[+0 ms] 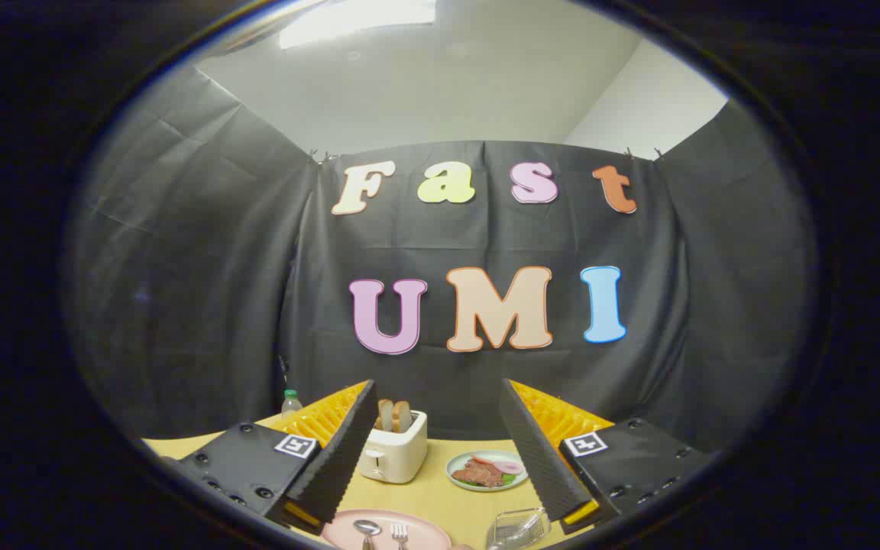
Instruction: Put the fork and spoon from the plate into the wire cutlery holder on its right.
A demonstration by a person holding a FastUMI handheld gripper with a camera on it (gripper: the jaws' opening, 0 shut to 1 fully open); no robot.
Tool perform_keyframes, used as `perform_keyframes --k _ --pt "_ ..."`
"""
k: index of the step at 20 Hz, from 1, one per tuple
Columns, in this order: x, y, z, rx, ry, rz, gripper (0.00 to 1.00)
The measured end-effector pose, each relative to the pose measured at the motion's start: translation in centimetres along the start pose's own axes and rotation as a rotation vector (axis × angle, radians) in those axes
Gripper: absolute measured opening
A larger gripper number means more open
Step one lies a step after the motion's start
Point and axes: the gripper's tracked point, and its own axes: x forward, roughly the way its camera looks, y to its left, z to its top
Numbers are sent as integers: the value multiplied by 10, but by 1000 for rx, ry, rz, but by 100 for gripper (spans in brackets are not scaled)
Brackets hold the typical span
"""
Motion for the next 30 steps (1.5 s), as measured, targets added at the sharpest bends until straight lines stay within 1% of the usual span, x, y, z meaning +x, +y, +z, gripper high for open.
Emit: perform_keyframes --k 9,17,23,30 --pt "5 -7 -9 13 18 -2 100" --pt "9 0 -20 3 40 32 100" --pt "13 4 -40 3 92 59 100" --pt "8 16 -83 -13 190 120 100"
